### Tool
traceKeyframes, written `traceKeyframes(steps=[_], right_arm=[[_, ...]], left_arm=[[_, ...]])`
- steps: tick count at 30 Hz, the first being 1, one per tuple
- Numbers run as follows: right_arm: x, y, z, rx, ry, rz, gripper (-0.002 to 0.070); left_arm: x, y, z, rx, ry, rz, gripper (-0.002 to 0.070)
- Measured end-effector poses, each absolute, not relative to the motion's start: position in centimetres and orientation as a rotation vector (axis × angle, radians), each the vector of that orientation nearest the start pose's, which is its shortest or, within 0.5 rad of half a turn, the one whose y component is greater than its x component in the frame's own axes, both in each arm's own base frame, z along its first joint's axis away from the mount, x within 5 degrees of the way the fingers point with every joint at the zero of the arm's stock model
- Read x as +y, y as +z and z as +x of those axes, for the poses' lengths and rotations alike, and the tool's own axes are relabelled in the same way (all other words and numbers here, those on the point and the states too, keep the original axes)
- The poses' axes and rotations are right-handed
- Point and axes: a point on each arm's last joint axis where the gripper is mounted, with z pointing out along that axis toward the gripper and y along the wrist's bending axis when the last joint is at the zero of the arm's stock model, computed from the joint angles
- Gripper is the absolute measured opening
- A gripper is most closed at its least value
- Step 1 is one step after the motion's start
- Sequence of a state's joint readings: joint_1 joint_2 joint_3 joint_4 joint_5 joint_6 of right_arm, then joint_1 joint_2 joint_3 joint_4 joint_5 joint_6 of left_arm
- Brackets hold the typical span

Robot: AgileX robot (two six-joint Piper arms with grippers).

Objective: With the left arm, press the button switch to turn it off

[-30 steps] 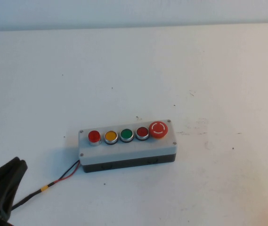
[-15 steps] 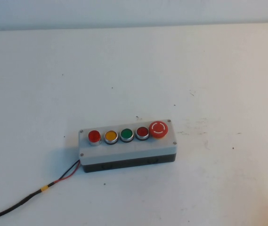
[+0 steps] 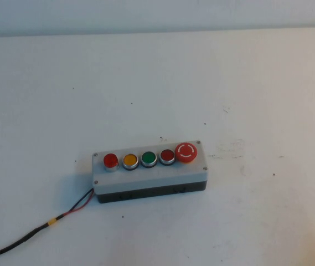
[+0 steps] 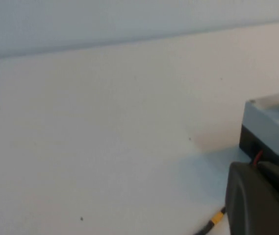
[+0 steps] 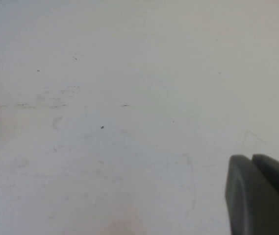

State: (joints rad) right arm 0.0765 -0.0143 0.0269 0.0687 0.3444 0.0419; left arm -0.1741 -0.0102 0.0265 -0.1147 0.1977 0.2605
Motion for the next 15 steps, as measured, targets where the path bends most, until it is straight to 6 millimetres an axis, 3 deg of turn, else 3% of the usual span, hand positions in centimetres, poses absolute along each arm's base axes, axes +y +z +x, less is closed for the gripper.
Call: traceKeyframes(steps=[6,15], right_arm=[[0.6,17.4,5.3,1.842,0.15,0.011,-0.0016],[0.6,17.4,5.3,1.842,0.15,0.011,-0.0016]], left_arm=[[-1.2,17.2,5.1,1.845,-0.073,0.29,-0.0003],[-1.2,17.0,5.1,1.864,-0.074,0.283,-0.0003]])
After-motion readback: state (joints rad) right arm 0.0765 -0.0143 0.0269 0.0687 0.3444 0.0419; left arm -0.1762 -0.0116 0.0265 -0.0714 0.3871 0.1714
